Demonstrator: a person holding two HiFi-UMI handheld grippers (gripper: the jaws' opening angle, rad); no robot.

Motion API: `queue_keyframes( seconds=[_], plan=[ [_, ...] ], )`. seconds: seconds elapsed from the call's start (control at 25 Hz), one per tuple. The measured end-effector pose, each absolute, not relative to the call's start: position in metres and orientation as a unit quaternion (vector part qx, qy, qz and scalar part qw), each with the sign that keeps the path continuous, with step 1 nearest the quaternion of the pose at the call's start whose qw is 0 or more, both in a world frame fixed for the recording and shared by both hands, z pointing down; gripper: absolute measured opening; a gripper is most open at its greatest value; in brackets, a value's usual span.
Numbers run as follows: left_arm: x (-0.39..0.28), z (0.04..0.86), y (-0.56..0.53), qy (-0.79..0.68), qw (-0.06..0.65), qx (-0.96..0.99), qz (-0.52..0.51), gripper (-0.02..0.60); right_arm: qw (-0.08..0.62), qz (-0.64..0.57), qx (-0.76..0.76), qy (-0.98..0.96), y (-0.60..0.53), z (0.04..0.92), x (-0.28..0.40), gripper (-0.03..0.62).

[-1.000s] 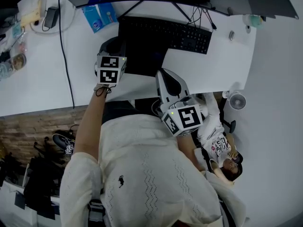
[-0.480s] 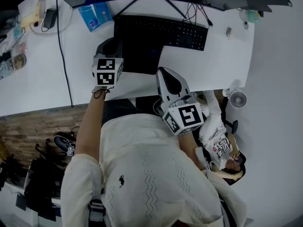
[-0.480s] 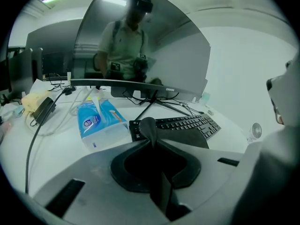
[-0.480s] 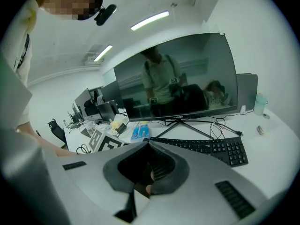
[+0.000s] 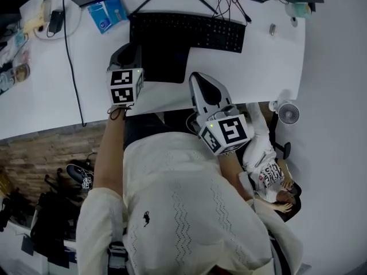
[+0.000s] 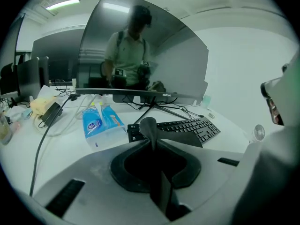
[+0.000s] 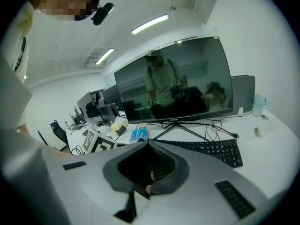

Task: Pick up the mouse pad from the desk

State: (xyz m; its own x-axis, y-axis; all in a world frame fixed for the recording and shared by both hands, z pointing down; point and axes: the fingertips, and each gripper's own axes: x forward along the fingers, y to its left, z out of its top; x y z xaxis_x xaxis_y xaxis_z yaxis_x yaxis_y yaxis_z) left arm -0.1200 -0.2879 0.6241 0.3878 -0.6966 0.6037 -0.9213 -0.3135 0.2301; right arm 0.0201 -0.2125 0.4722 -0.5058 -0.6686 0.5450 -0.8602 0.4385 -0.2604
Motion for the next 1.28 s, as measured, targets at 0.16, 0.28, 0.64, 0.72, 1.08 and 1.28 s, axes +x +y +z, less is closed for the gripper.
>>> queue_keyframes(
  seconds=[0.16, 0.28, 0.64, 0.72, 1.08, 1.28],
  plan=[
    [-0.117, 0.615, -0.280, -0.526, 0.276, 0.781, 0.196, 0.038, 0.179, 0.261, 0.457, -0.831, -0.212, 0.470, 0.030, 0.000],
    [-0.113, 0.607, -0.275, -0.532, 0.270, 0.779, 0.193, 0.038, 0.175, 0.259, 0.452, -0.835, -0.213, 0.469, 0.036, 0.000],
    [-0.103, 0.585, -0.255, -0.551, 0.256, 0.773, 0.185, 0.038, 0.163, 0.247, 0.430, -0.853, -0.217, 0.467, 0.045, 0.000],
    [-0.098, 0.580, -0.250, -0.553, 0.253, 0.772, 0.184, 0.038, 0.159, 0.243, 0.427, -0.857, -0.218, 0.465, 0.048, 0.000],
    [-0.085, 0.559, -0.226, -0.558, 0.250, 0.772, 0.173, 0.038, 0.143, 0.226, 0.421, -0.867, -0.219, 0.455, 0.055, 0.000],
    [-0.083, 0.549, -0.208, -0.564, 0.254, 0.769, 0.160, 0.038, 0.137, 0.219, 0.418, -0.871, -0.216, 0.451, 0.057, 0.000]
  ],
)
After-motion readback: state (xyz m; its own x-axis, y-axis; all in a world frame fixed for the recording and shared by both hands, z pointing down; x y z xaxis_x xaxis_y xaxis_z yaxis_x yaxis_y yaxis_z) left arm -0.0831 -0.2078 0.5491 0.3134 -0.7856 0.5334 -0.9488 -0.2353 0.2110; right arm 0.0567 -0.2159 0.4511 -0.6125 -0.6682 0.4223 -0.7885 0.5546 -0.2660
